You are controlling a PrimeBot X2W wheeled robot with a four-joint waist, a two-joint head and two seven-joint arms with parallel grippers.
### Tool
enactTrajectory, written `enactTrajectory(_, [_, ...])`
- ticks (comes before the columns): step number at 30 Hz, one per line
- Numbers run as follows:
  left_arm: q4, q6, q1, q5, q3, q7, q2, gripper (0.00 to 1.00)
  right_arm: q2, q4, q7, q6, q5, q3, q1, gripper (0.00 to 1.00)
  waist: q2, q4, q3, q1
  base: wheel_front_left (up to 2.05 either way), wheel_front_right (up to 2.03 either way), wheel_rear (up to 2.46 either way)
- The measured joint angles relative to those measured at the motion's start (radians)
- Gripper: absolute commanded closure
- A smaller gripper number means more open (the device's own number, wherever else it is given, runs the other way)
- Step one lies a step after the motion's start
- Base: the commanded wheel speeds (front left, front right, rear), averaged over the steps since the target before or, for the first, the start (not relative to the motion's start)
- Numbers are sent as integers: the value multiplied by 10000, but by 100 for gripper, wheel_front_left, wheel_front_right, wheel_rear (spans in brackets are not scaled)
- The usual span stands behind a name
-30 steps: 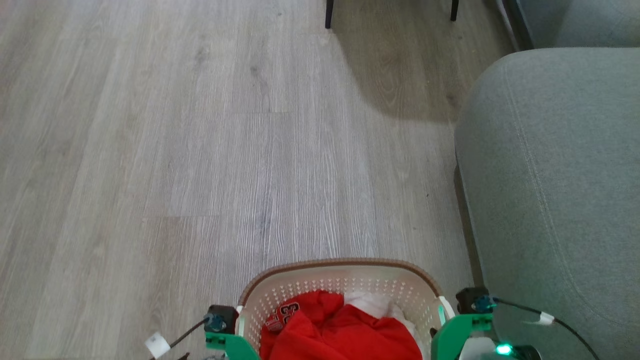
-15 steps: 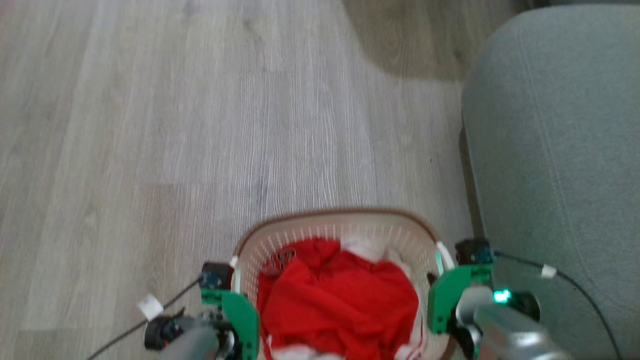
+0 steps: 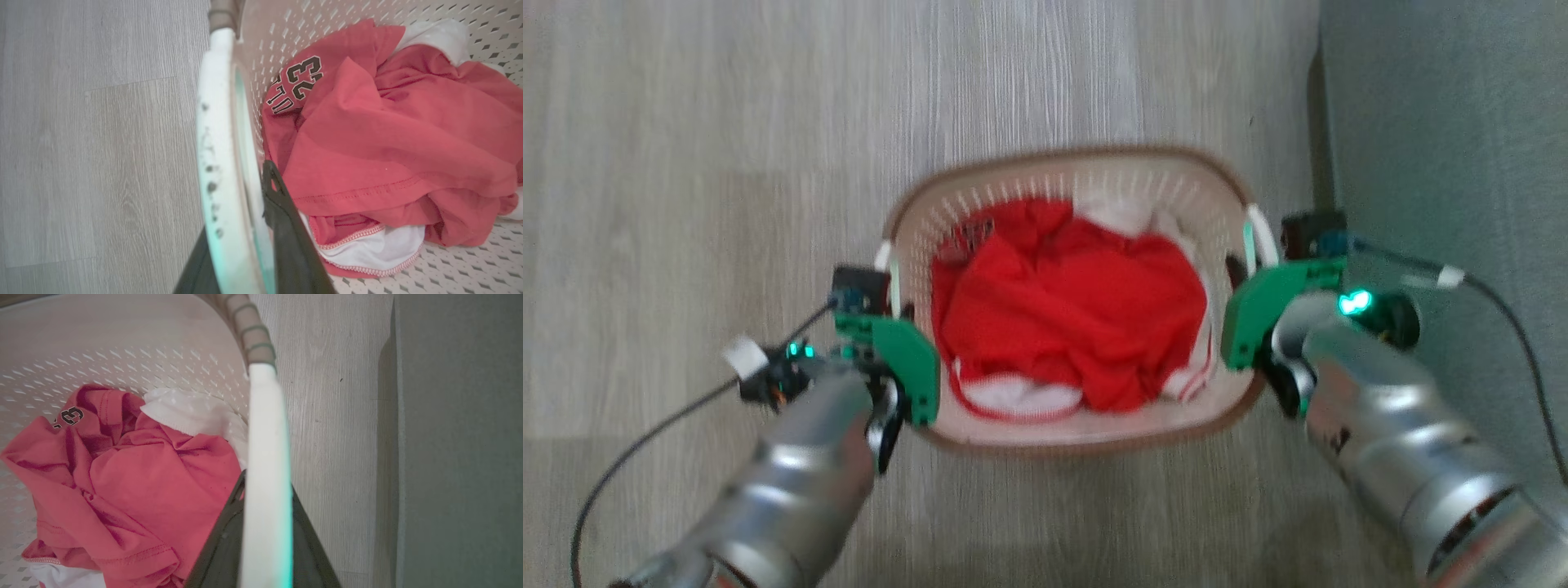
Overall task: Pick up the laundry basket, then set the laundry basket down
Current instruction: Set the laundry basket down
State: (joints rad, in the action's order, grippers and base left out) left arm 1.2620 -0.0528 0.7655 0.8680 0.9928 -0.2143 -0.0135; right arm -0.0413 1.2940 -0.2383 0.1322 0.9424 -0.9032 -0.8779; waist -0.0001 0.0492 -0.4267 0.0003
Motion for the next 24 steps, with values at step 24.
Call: enactTrajectory(24, [-380,-288,2822,-157,-107,-378,23,100,-339,-2,-98,0,-2755,2577,-2640,100,1,285,-4520,-2,0,0,0])
